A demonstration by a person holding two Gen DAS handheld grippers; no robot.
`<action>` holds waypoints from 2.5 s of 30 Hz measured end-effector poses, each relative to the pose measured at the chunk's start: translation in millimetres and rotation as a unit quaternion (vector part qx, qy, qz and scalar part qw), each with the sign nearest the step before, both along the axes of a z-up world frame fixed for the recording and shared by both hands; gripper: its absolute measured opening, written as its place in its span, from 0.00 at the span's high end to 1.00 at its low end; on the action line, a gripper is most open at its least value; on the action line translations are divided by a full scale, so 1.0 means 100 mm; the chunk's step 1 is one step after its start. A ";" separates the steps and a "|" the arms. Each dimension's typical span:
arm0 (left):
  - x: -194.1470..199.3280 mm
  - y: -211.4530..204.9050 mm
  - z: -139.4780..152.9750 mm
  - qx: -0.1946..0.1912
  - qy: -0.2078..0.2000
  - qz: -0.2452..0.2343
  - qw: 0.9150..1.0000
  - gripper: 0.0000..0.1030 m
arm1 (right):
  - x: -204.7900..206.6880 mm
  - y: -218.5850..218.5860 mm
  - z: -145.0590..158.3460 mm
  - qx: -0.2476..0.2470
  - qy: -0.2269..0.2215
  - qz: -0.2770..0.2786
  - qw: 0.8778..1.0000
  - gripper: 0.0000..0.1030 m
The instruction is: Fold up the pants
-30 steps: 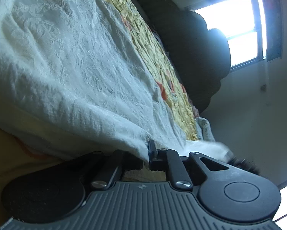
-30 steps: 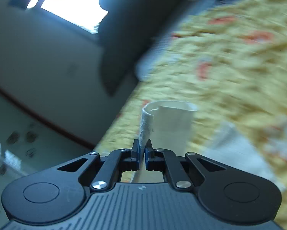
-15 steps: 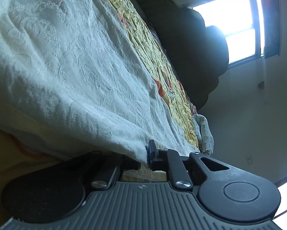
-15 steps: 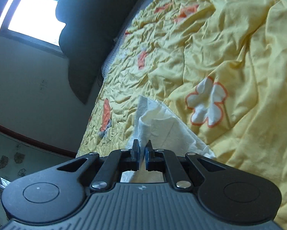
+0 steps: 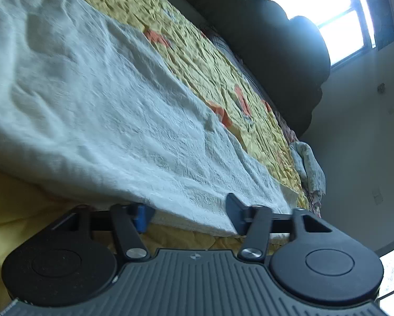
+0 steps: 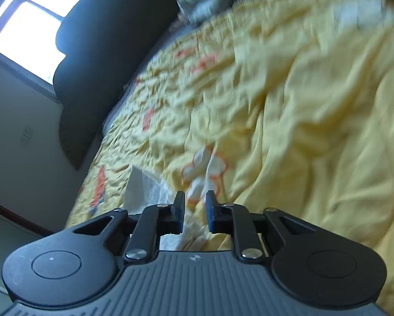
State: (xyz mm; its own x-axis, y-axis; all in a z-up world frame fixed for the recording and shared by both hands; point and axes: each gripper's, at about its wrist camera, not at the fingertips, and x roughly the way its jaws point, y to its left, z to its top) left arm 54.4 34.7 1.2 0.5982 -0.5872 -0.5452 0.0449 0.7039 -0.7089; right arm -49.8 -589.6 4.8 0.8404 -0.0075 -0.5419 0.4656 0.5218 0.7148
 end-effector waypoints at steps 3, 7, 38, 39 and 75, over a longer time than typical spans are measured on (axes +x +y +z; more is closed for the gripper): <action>-0.12 0.11 0.01 0.004 0.004 0.034 0.999 0.34 | -0.01 0.20 -0.05 0.044 0.002 0.065 0.997 0.75; -0.10 0.34 -0.09 -0.053 0.045 0.111 0.991 0.34 | 0.07 0.44 -0.28 0.089 0.024 0.093 0.991 0.71; -0.16 0.46 -0.09 0.058 0.027 0.158 0.985 0.88 | 0.13 0.47 -0.54 0.127 -0.031 0.057 0.990 0.93; -0.14 0.43 -0.06 0.071 0.019 0.148 0.986 0.88 | 0.12 0.47 -0.53 0.127 -0.042 0.059 0.989 0.90; -0.24 0.23 -0.15 0.077 -0.129 0.052 0.987 0.31 | 1.51 -0.10 -0.26 -0.059 0.001 0.228 0.972 0.88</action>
State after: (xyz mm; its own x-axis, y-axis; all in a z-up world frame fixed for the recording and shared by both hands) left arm 30.5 57.6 -14.2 0.7814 -0.4376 -0.4450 0.1316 0.8125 -0.5679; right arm 100.9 -599.4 -21.0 0.7698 0.3033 -0.5616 0.1687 0.7519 0.6374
